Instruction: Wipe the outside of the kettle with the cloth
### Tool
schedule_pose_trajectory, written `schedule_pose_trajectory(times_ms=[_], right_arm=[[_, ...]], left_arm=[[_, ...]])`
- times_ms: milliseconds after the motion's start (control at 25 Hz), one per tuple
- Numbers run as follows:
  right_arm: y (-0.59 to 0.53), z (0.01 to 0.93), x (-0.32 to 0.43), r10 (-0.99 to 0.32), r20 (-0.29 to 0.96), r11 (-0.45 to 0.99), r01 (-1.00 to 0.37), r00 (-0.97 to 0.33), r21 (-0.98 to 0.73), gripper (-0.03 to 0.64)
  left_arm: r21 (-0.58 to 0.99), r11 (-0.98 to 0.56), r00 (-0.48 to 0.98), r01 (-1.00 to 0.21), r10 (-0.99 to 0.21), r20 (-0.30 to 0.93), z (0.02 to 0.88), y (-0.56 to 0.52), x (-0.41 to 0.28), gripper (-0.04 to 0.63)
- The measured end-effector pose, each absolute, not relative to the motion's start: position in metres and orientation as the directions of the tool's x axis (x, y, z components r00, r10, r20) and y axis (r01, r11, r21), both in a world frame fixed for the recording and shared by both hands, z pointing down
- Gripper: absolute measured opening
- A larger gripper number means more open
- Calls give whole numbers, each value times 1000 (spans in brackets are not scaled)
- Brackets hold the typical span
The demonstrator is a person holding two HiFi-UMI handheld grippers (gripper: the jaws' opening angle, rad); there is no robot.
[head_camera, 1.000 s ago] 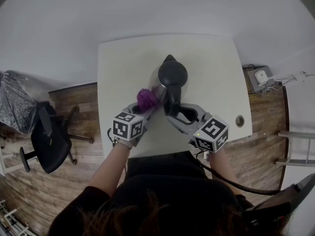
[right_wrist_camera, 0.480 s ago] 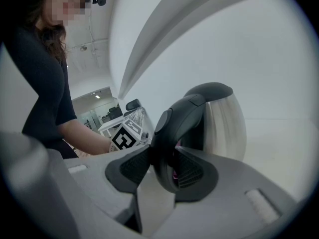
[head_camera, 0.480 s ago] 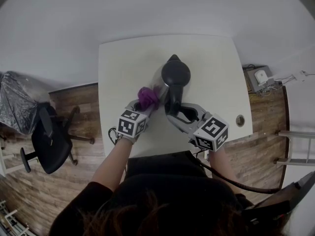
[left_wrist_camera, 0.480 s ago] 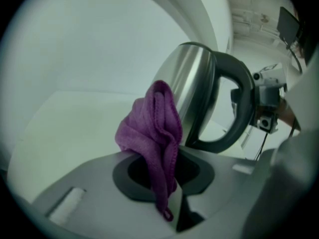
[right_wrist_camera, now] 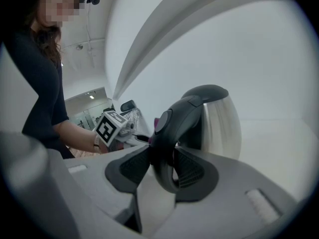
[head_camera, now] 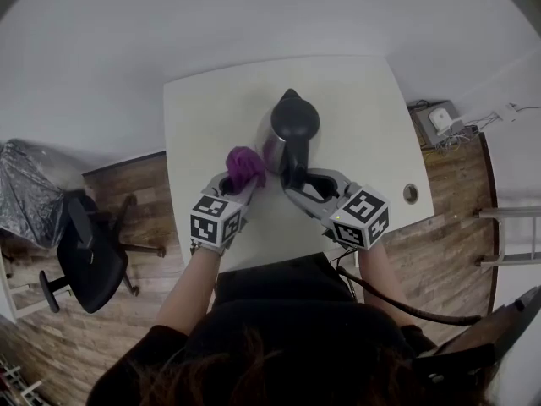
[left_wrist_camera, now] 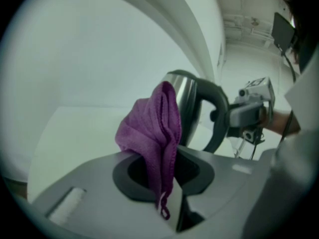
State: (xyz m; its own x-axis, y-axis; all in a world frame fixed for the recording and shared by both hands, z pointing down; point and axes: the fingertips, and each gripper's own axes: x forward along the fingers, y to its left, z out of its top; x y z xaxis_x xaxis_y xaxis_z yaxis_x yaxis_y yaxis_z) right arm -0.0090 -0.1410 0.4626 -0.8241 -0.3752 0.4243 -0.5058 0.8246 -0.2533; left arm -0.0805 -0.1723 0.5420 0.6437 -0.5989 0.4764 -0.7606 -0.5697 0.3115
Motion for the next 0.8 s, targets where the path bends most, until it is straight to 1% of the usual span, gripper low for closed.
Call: schedule_pose_trajectory(times_ms=[120,160,200,400,480,520,600,640,720,800], right_arm=[[-141,456,-3,-445,408,801,-558,-797,-217,152],[-142,451,1,-476,392,786,-580,-788,-212,161],[-143,446,8,-508,373,769,-604,-776,-208,172],[-143,410,49,-673,270,673,-722,-688,-162,173],[-140,396,62,-716,236,648,-751,-657,-127,172],[-138,390,68,-734,220,639,-763,-643,-98,162],[-134,379,78,-763,182,626,-779,-620,-29,120],[-131,373,82,-773,164,621,-784,-613,-2,74],[-122,362,87,-784,131,615,-788,-607,31,12],[-108,354,91,-782,111,621,-782,-614,53,2]], left_arm=[[290,-605,668,-742,-633,390,500,-160,-94,77],[274,-614,671,-740,-650,356,484,-158,-101,77],[251,-623,671,-741,-667,324,467,-156,-108,77],[106,-660,667,-744,-723,183,399,-141,-136,77],[52,-652,651,-756,-743,155,382,-136,-142,77],[22,-650,645,-760,-750,146,377,-134,-143,77],[-15,-646,640,-763,-758,125,368,-129,-143,77],[-20,-642,636,-766,-763,114,366,-126,-144,77],[-16,-630,626,-777,-775,87,360,-117,-146,77],[-43,-618,615,-785,-786,66,357,-102,-146,77]])
